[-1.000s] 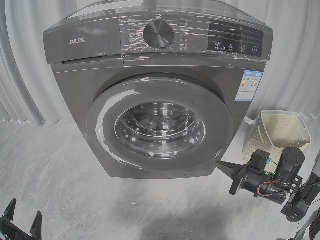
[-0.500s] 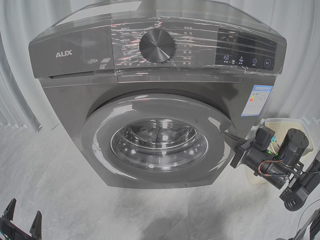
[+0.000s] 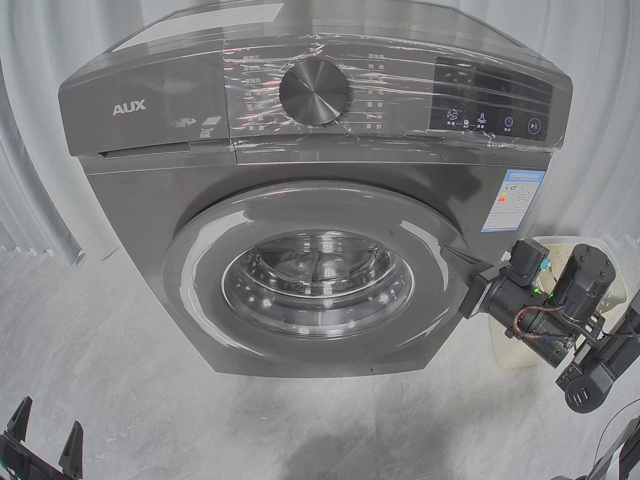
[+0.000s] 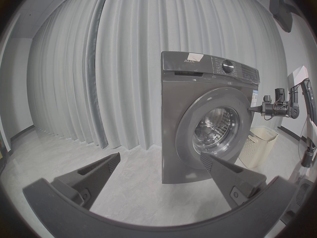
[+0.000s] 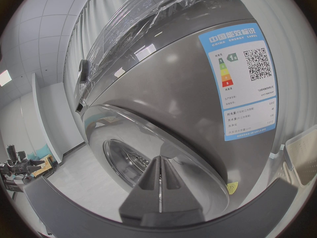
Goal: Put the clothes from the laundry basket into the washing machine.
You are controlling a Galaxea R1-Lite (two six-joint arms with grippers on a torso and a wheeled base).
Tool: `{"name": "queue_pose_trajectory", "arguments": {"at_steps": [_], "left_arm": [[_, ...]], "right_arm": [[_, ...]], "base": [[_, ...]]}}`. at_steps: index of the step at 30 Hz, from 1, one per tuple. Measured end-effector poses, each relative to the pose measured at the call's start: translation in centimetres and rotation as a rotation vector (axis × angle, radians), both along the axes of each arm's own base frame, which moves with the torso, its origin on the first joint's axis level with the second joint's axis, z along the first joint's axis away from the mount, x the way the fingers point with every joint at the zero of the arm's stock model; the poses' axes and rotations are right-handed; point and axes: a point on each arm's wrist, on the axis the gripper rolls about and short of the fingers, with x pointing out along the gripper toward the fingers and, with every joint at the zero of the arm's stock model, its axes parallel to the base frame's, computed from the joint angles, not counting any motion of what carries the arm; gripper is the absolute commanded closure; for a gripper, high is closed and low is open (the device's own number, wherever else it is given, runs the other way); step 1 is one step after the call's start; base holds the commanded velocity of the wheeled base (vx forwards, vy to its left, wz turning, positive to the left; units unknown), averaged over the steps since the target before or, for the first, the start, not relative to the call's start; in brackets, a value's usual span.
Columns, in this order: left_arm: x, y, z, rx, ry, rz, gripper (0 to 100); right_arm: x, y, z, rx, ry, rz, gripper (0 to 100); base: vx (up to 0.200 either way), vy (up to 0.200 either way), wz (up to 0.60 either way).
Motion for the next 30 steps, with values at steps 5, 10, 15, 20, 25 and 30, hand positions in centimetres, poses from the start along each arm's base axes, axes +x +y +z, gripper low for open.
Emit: {"name": "queue_pose_trajectory", "arguments": {"at_steps": [5,10,15,20,25,30], "left_arm": [[0.0,0.0,0.0,0.000,0.000,0.000,0],[0.0,0.0,0.0,0.000,0.000,0.000,0],[0.0,0.0,0.0,0.000,0.000,-0.001,0],[0.0,0.0,0.0,0.000,0.000,-0.001,0],[0.0,0.0,0.0,0.000,0.000,-0.001,0],[0.0,0.0,0.0,0.000,0.000,-0.001,0]], "right_arm": [[-0.8,0.0,-0.3,-0.006,0.007,0.003,100],[-3.6,0.8,-1.1,-0.057,0.039,0.108,0],[-5.6,0.3,-1.4,-0.095,0.056,0.153,0],[-7.1,-0.5,-1.7,-0.110,0.077,0.165,0],[-8.3,-2.0,-1.4,-0.108,0.072,0.137,0],[-9.0,-4.4,-0.5,-0.097,0.037,0.041,0]], "base": [[0.000,0.000,0.00],[0.000,0.000,0.00],[0.000,0.000,0.00],[0.000,0.000,0.00],[0.000,0.000,0.00],[0.000,0.000,0.00]]}}
